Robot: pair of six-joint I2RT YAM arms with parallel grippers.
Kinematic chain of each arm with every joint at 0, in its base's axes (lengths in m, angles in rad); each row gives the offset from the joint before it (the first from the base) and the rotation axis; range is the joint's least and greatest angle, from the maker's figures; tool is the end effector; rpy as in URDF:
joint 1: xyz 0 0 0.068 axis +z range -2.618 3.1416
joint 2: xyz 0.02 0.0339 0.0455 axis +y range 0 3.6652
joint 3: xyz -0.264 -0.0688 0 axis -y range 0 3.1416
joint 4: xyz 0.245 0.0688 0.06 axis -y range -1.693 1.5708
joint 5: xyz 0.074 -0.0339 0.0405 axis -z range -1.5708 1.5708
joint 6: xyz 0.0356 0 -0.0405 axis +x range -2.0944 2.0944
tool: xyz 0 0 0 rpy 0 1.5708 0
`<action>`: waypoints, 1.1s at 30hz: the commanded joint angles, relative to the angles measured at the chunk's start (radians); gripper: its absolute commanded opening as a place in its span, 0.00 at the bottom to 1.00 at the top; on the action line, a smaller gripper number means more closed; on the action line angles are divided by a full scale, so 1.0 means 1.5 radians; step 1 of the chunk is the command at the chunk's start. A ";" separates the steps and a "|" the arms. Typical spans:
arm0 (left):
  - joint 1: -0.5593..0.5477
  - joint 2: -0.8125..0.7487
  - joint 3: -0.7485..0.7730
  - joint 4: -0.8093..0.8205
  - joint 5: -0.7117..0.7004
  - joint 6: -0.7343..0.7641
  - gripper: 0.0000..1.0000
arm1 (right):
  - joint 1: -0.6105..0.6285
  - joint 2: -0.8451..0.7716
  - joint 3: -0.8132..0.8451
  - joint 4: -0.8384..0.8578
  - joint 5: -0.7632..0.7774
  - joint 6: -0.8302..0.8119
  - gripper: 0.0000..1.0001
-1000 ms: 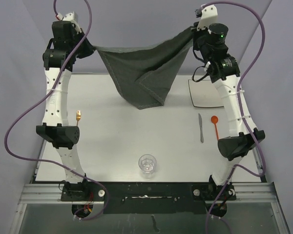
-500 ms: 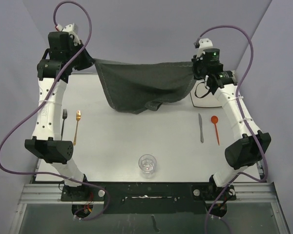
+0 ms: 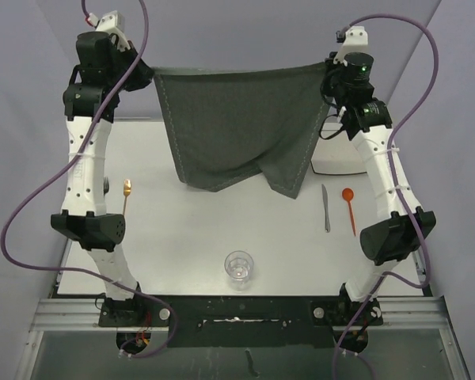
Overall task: Set the dinner table for one person
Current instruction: Flatten out the napkin at the center of the board.
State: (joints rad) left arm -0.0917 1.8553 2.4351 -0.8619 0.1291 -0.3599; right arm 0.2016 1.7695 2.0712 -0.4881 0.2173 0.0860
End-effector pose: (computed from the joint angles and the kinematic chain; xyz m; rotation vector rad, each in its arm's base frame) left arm 0.3692 -0.0386 0.5209 -0.1601 1.8659 -0.4325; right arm 0.3886 0.0716 0.4822 0.0568 1.7519 0.0189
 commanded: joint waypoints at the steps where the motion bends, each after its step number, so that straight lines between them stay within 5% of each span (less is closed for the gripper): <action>1: 0.009 0.088 0.071 0.115 -0.054 0.027 0.00 | -0.035 -0.042 -0.072 0.214 0.060 0.066 0.00; 9: 0.025 0.211 0.208 0.241 -0.028 0.017 0.00 | -0.084 -0.014 -0.062 0.326 0.001 0.167 0.00; 16: 0.059 0.219 0.186 0.411 0.031 -0.053 0.00 | -0.177 0.038 -0.025 0.412 -0.154 0.370 0.00; 22: 0.081 0.175 0.170 0.418 0.060 -0.047 0.00 | -0.199 0.034 -0.025 0.426 -0.217 0.407 0.01; 33: 0.105 -0.172 -0.392 0.392 0.081 -0.006 0.00 | -0.257 -0.086 -0.280 0.258 -0.370 0.468 0.01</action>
State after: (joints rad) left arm -0.0334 1.8389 2.0159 -0.3023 0.3676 -0.4381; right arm -0.0704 1.7592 1.7573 0.0044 -0.3908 0.7532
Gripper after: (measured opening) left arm 0.015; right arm 0.082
